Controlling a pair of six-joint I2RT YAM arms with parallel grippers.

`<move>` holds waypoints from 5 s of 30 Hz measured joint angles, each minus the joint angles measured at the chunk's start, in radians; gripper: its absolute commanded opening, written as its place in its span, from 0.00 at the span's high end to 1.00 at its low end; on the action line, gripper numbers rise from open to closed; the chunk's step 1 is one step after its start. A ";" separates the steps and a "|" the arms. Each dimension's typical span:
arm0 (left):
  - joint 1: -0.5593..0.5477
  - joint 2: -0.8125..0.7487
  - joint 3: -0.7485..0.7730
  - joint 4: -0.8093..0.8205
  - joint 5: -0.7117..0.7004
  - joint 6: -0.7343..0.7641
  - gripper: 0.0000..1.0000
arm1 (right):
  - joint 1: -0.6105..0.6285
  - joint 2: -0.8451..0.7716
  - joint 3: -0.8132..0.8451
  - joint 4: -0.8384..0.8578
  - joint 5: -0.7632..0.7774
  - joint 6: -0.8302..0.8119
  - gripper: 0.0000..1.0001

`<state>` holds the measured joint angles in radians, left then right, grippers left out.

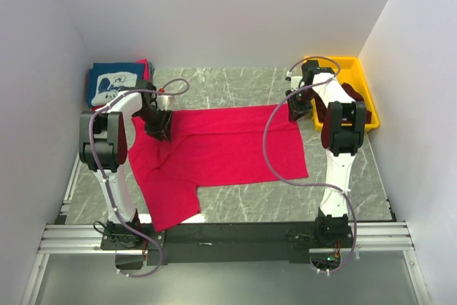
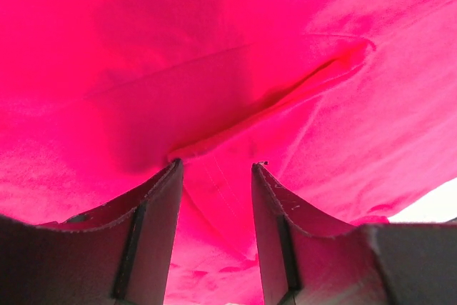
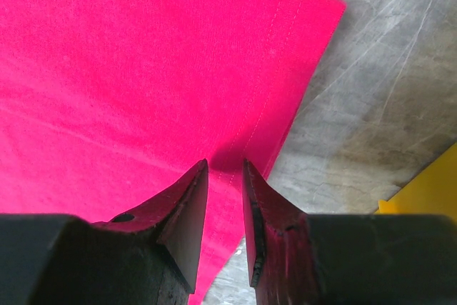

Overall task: Fold and stack the t-shirts
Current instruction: Fold the tshirt

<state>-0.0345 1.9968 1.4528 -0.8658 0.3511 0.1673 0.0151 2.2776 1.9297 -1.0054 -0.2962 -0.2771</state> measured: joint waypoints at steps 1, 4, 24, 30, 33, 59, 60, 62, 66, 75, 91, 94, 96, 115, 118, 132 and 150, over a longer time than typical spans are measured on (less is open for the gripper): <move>-0.002 0.003 -0.007 0.007 -0.003 0.000 0.50 | 0.000 0.000 0.000 0.000 0.000 0.000 0.67; -0.004 0.011 -0.014 0.016 -0.010 -0.004 0.44 | 0.000 0.000 0.000 -0.001 0.000 0.000 0.67; 0.007 0.010 -0.013 0.016 -0.032 -0.008 0.43 | 0.000 0.000 0.000 -0.002 0.003 0.000 0.67; 0.007 0.002 -0.011 0.019 -0.086 -0.007 0.41 | 0.000 0.000 0.000 -0.002 0.008 0.000 0.67; 0.008 -0.006 -0.011 0.024 -0.113 -0.005 0.43 | 0.000 0.000 0.000 -0.003 0.008 0.000 0.67; 0.006 -0.008 0.001 0.024 -0.113 0.027 0.50 | 0.000 0.000 0.002 -0.005 0.008 0.000 0.68; 0.006 -0.003 0.000 0.026 -0.113 0.027 0.52 | 0.000 0.000 0.002 -0.005 0.008 0.000 0.68; 0.006 0.005 -0.006 0.032 -0.113 0.027 0.54 | 0.000 0.000 0.002 -0.005 0.008 0.000 0.68; 0.002 0.008 -0.009 0.032 -0.113 0.031 0.60 | 0.000 0.000 0.001 -0.005 0.012 0.000 0.68; -0.020 0.005 -0.009 0.025 -0.106 0.034 0.75 | 0.000 0.000 0.000 -0.005 0.014 0.000 0.68; -0.082 -0.037 -0.009 0.008 -0.106 0.030 0.99 | 0.000 0.000 -0.006 -0.005 0.014 0.000 0.69; -0.097 -0.039 -0.015 0.007 -0.105 0.030 0.99 | 0.000 0.000 -0.006 -0.005 0.014 0.000 0.69; -0.113 -0.045 -0.023 0.005 -0.093 0.030 0.99 | 0.000 0.000 -0.006 -0.005 0.014 0.000 0.69; -0.265 -0.062 -0.026 -0.066 0.189 0.020 0.43 | 0.000 0.000 -0.006 0.011 -0.010 0.000 0.67; -0.174 -0.062 0.006 -0.092 0.211 0.021 0.43 | 0.000 0.000 -0.002 0.022 -0.019 0.002 0.67; 0.278 0.024 0.270 -0.043 0.053 -0.049 0.25 | -0.042 -0.013 0.061 0.190 0.006 0.120 0.49; 0.287 0.078 0.201 0.034 0.017 -0.125 0.27 | -0.043 0.029 0.067 0.217 -0.100 0.213 0.57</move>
<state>0.2523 2.0747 1.6535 -0.8322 0.3679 0.0425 -0.0284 2.3070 1.9968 -0.7883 -0.3958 -0.0643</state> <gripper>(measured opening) 0.748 0.442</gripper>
